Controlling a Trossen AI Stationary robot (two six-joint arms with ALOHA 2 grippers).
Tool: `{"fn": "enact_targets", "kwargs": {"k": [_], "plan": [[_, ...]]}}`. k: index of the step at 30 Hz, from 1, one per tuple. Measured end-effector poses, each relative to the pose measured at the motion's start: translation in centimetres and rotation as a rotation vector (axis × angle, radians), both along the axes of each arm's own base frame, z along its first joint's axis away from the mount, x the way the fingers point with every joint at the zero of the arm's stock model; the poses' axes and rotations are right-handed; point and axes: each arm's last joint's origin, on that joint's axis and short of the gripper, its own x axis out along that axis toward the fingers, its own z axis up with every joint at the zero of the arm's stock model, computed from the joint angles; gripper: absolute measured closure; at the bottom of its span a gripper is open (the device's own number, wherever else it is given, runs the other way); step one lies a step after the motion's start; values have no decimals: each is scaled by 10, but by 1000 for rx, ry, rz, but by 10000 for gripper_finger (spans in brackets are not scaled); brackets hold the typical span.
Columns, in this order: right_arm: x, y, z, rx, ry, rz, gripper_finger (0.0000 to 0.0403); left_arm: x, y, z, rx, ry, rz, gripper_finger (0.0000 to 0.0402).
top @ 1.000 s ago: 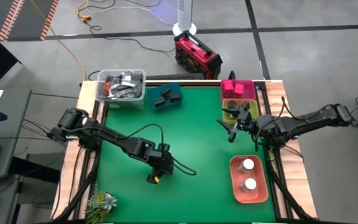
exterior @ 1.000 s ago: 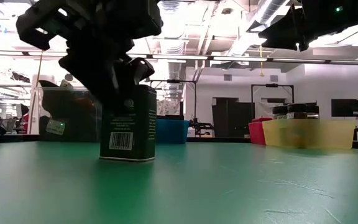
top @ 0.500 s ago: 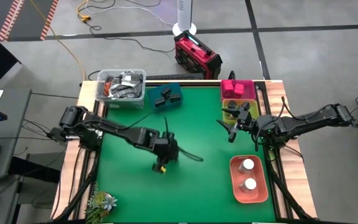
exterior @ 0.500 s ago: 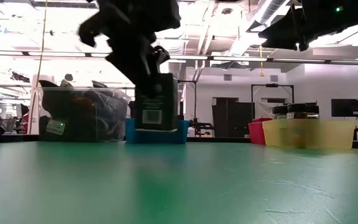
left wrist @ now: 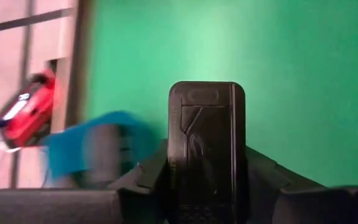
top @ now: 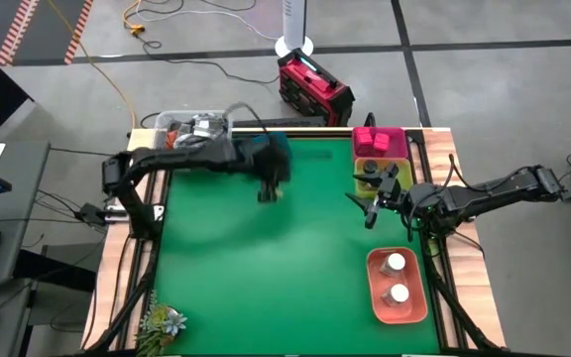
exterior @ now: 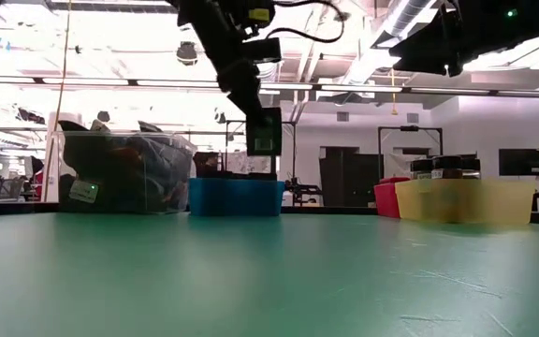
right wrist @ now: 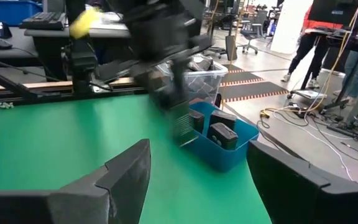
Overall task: Sort spices by type
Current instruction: Put the black seasoning from the middle into the orange bin
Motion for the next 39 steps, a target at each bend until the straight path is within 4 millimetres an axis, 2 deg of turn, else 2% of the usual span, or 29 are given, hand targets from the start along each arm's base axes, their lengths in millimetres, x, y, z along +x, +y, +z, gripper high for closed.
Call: {"fn": "enact_targets", "kwargs": {"k": [4, 9, 13, 16, 22, 28, 39], "plan": [[0, 0, 0, -15, 9, 3, 111, -8, 45, 19, 56, -71, 84, 275], [0, 0, 0, -20, 10, 2, 111, -21, 90, 28, 89, -176, 151, 277], [0, 0, 0, -21, 6, 3, 111, -27, 118, 20, 51, -218, 194, 277], [0, 0, 1, -21, -2, 2, 111, -26, 131, 9, 40, -211, 227, 277], [0, 0, 2, -20, -8, 2, 111, -21, 146, -16, 22, -165, 261, 277], [0, 0, 2, -20, -8, 2, 111, -14, 150, -16, 63, -216, 269, 277], [1, 0, 2, -17, -14, 15, 111, -24, 151, -26, 4, -114, 315, 277]]}}
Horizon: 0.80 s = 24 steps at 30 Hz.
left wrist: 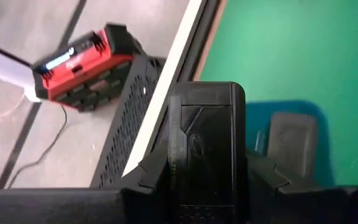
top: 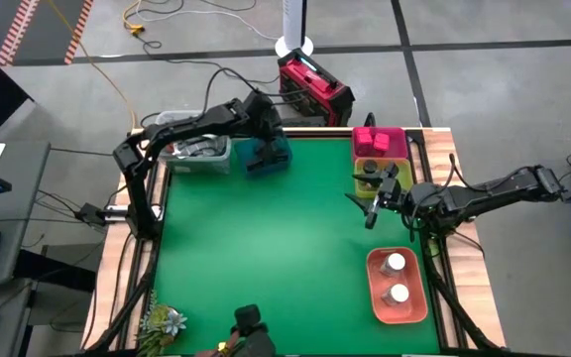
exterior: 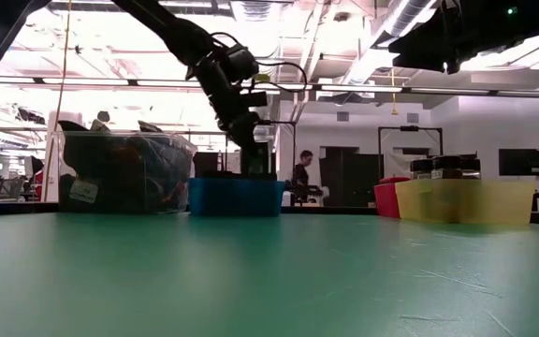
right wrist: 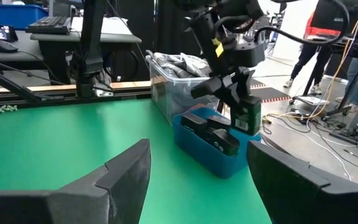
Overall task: Sort spices by type
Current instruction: Put the black seasoning from the middle into the orange bin
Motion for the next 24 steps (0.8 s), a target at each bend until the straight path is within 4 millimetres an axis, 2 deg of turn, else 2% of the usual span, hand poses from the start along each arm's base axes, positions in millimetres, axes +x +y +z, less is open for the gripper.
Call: {"fn": "enact_targets", "kwargs": {"k": [17, 24], "plan": [[0, 0, 0, 5, -6, 3, 111, -8, -4, -8, -99, 78, 26, 276], [0, 0, 0, 4, -6, 3, 111, -7, -6, -8, -166, 38, -4, 239]]}}
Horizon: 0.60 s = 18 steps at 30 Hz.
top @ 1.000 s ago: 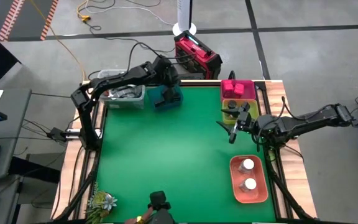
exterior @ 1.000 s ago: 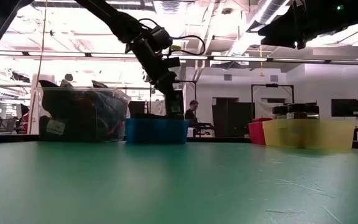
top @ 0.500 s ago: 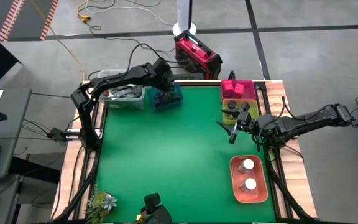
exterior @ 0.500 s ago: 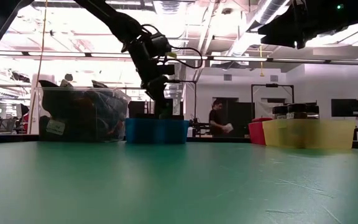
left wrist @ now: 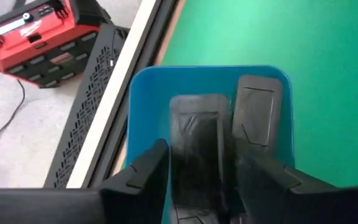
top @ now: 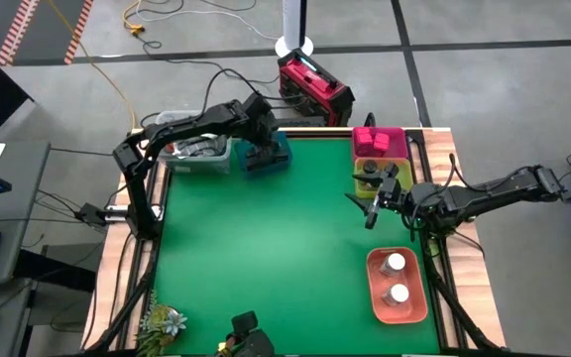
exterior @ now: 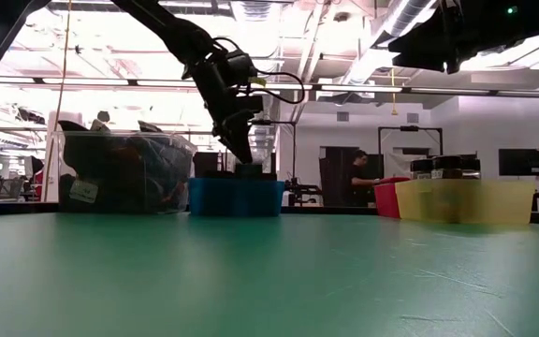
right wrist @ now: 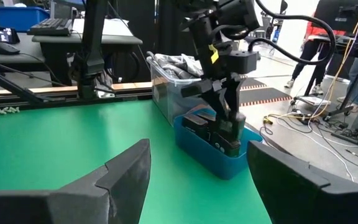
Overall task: Sort spices by type
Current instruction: Put the black seasoning from the middle into the orange bin, then return to Home Position
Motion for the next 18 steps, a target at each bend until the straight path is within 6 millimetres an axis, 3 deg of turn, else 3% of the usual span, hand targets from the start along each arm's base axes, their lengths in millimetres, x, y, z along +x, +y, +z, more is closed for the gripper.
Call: {"fn": "enact_targets", "kwargs": {"k": [13, 18], "plan": [[0, 0, 0, 0, 0, 0, 111, -1, 0, 0, 34, 34, 8, 205], [0, 0, -1, 2, 8, 0, 111, 0, -3, 13, 81, -22, -20, 198]]}}
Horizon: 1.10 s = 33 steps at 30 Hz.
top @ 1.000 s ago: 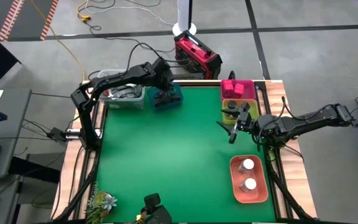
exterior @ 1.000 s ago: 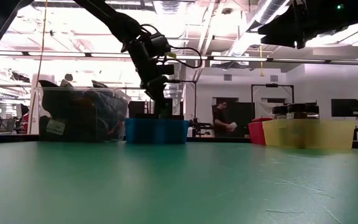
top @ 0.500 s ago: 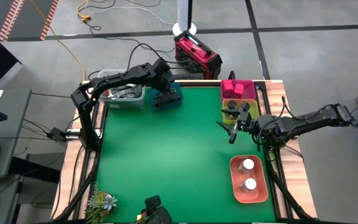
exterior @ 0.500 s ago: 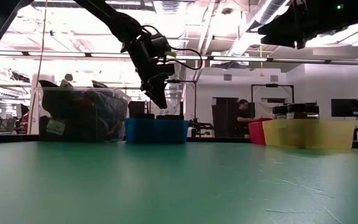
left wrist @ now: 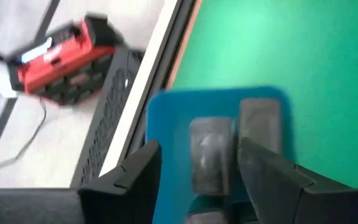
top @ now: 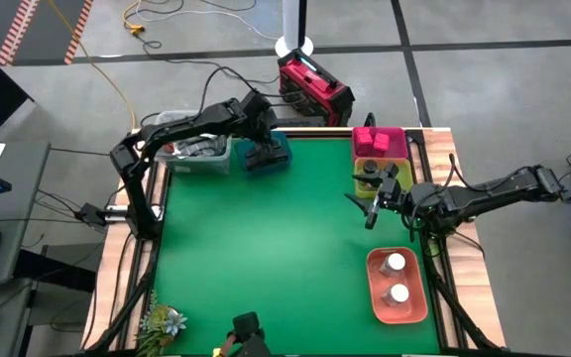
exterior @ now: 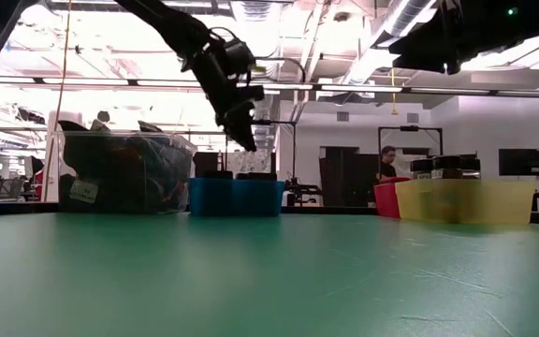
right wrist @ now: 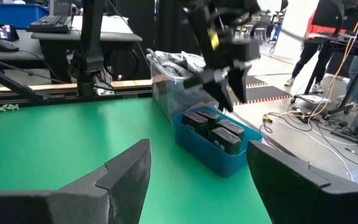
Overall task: Sort spices by type
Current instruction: Return to Home Position
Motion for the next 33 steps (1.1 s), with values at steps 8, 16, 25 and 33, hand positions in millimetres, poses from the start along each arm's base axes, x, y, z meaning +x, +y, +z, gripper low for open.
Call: {"fn": "enact_targets", "kwargs": {"k": [8, 16, 25, 33], "plan": [[-3, -1, -7, -12, 68, -2, 111, -9, -48, 46, 82, -152, -130, 198], [-24, -9, -30, -2, -28, -35, 111, -64, -127, 56, 109, -413, -176, 204], [-40, -18, -59, 19, -132, 22, 111, -119, -184, 27, 52, -649, -165, 205], [-43, -21, -62, 42, -131, 55, 111, -146, -209, -9, 48, -728, -144, 205]]}}
